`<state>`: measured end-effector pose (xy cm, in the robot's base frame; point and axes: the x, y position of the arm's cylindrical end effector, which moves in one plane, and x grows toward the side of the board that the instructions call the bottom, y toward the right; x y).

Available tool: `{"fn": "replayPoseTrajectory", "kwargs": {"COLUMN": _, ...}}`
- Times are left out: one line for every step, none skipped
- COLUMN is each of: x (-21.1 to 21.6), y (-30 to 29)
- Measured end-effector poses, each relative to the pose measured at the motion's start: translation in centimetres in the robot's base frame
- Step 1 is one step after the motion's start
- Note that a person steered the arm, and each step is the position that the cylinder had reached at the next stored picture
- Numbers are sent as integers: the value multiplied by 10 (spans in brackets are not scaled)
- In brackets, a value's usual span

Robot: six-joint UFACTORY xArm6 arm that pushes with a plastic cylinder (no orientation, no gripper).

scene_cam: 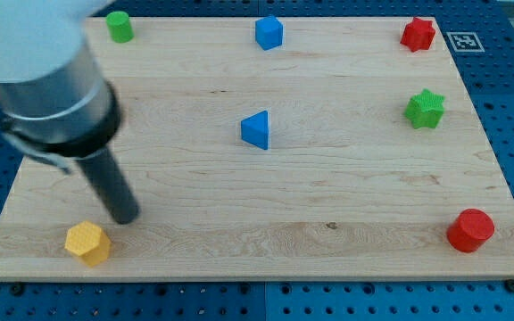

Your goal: Slide the yellow hexagon slightly left

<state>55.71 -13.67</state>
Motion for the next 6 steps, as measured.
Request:
{"fn": "replayPoseTrajectory", "kwargs": {"x": 16, "y": 23}}
{"fn": "replayPoseTrajectory", "kwargs": {"x": 34, "y": 5}}
{"fn": "replayPoseTrajectory", "kwargs": {"x": 40, "y": -39}}
{"fn": "replayPoseTrajectory", "kwargs": {"x": 39, "y": -50}}
{"fn": "replayPoseTrajectory", "kwargs": {"x": 20, "y": -47}}
{"fn": "replayPoseTrajectory", "kwargs": {"x": -5, "y": -44}}
